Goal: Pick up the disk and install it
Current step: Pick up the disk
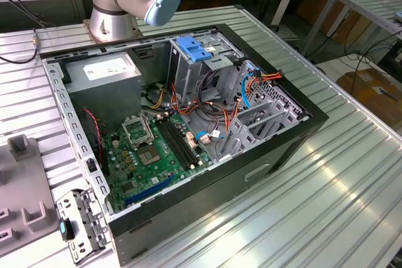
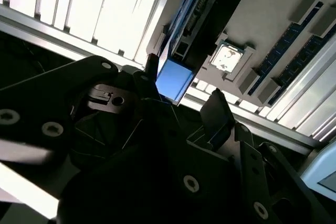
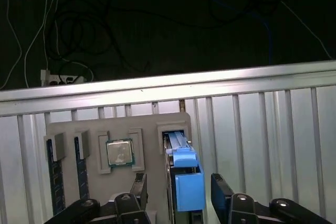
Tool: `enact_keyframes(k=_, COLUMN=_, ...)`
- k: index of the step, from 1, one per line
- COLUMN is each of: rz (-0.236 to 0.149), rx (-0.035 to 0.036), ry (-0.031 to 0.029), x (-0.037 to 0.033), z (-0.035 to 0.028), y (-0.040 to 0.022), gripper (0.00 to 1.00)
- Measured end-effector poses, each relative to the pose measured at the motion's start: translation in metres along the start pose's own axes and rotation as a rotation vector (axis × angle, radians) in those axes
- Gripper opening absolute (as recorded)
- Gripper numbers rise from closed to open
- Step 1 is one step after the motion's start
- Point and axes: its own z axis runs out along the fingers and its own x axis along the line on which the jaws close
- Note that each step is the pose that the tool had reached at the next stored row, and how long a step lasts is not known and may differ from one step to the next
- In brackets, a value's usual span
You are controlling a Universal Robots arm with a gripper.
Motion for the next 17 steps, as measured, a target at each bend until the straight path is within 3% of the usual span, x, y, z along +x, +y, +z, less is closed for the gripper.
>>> enact_keyframes(k=5, rz=-0.008, rx=0.0001, ry=-0.0001, x=-0.0001, z=0.0096, y=0.0001, gripper=0.60)
enact_keyframes(k=8, rz=-0.010, rx=-0.0005, ry=-0.0019, x=-0.0002, z=0.0106, y=0.0002, gripper=0.60)
enact_keyframes(k=10, rz=-0.010, rx=-0.0003, ry=-0.0023, x=-0.0001, z=0.0109, y=0.0001, gripper=0.52)
enact_keyframes(k=12, rz=-0.011, rx=0.0003, ry=-0.0026, x=-0.0001, z=0.0126, y=0.0001, gripper=0.52)
enact_keyframes(k=13, rz=-0.012, rx=0.0000, ry=-0.0025, x=-0.0001, z=0.0136, y=0.0001, gripper=0.45)
enact_keyframes(k=17, rz=-0.021, rx=-0.0003, ry=-0.0035, x=-0.0006, z=0.0189, y=0.0001, gripper=0.45)
